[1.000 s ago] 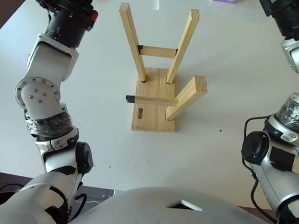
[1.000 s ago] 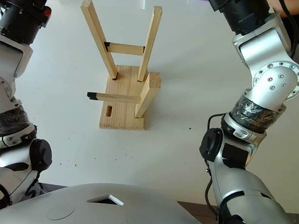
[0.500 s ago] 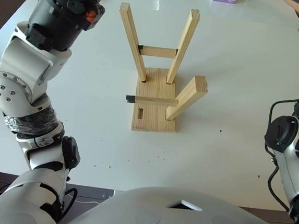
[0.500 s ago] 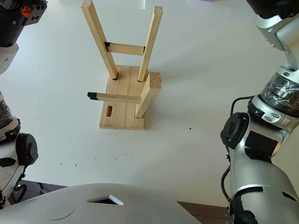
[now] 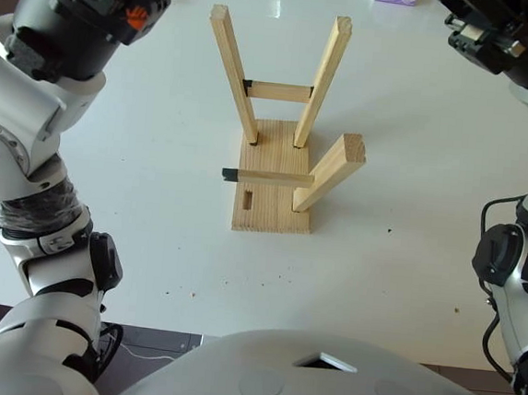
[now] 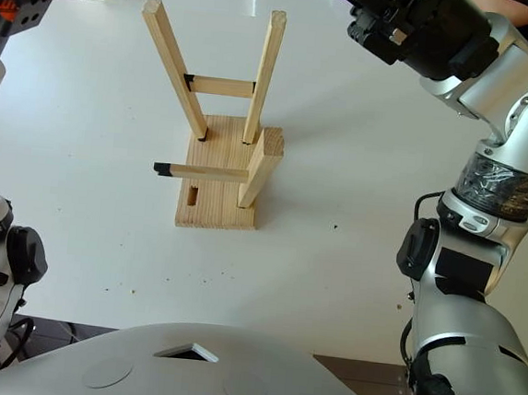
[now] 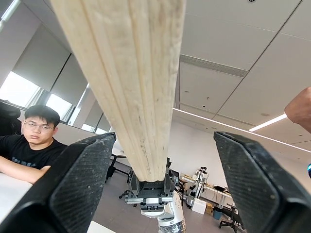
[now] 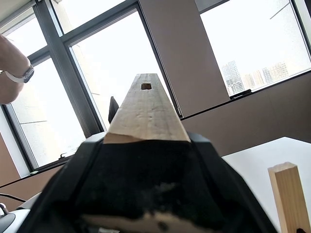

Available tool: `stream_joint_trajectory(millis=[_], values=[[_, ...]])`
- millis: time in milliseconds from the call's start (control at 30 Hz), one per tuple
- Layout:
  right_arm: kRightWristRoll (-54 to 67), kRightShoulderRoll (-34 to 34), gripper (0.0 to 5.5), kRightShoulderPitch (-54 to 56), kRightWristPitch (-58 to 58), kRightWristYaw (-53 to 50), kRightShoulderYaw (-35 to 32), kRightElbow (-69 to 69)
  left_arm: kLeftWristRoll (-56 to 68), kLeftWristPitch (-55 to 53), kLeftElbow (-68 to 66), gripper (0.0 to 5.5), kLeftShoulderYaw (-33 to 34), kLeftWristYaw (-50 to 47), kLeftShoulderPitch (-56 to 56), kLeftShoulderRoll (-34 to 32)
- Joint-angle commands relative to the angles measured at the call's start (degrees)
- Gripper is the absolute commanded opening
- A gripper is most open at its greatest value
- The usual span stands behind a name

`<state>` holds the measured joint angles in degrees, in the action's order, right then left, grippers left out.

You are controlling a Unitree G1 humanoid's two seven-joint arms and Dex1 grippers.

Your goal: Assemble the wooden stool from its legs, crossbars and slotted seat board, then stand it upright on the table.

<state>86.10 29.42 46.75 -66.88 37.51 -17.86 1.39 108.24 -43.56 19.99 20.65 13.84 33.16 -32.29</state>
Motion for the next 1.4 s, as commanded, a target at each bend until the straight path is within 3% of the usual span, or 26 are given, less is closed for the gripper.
stream_joint_trajectory(millis=[33, 700, 1033, 1333, 1400], values=[[0.37, -0.99, 2.07, -1.83, 1.25, -0.27, 0.25, 2.03, 0.29, 0.47, -0.96, 3.76, -0.18, 0.58, 1.31, -0.71], [0.39, -1.14, 2.07, -8.81, 2.25, 1.02, 2.32, 6.23, 3.51, 1.21, -0.24, 3.76, 0.54, -0.02, -0.07, -2.0], [3.09, -1.35, 2.07, -9.7, 2.16, -1.09, 2.7, 7.46, 3.97, 2.28, 1.73, 2.24, 0.46, -0.45, -1.54, -1.73], [2.58, 0.31, 2.07, -8.87, 2.06, -2.13, 3.72, 6.89, 2.71, 2.04, 2.01, 2.17, -0.15, 0.43, -0.58, -2.5], [2.19, 0.71, 2.55, -8.56, 2.12, -2.38, 3.97, 6.11, 1.94, 2.05, 2.27, 2.15, -0.14, 0.58, -0.78, -2.65]])
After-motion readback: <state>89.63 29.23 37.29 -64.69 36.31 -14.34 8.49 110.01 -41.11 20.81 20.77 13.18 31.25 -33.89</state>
